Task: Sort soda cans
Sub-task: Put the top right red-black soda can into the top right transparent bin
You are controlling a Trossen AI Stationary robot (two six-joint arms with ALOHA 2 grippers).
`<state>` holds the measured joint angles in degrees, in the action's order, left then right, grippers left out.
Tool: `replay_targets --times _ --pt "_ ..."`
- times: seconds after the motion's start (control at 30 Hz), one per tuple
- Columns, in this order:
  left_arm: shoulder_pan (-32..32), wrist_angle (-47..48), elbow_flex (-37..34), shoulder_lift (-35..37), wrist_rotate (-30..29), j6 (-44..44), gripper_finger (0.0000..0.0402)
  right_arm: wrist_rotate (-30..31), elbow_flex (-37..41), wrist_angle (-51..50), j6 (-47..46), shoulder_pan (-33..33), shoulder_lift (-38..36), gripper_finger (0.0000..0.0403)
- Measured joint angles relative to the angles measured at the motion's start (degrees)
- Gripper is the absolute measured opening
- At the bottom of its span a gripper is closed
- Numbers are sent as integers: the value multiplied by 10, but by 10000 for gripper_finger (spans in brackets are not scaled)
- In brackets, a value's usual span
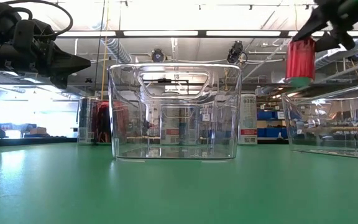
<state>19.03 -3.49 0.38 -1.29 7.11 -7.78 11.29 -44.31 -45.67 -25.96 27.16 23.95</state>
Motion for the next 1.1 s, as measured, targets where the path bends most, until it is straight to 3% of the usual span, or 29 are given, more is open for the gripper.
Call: replay_targets --times 0.27,0.63,1.1 --pt "0 0 0 0 0 0 12 -39 0 -28 -48 -120 -27 281" --pt "0 0 0 0 0 0 12 -80 0 -94 -81 -227 -27 281" --pt "0 0 0 0 0 0 12 -75 53 -109 -84 -270 -27 281"
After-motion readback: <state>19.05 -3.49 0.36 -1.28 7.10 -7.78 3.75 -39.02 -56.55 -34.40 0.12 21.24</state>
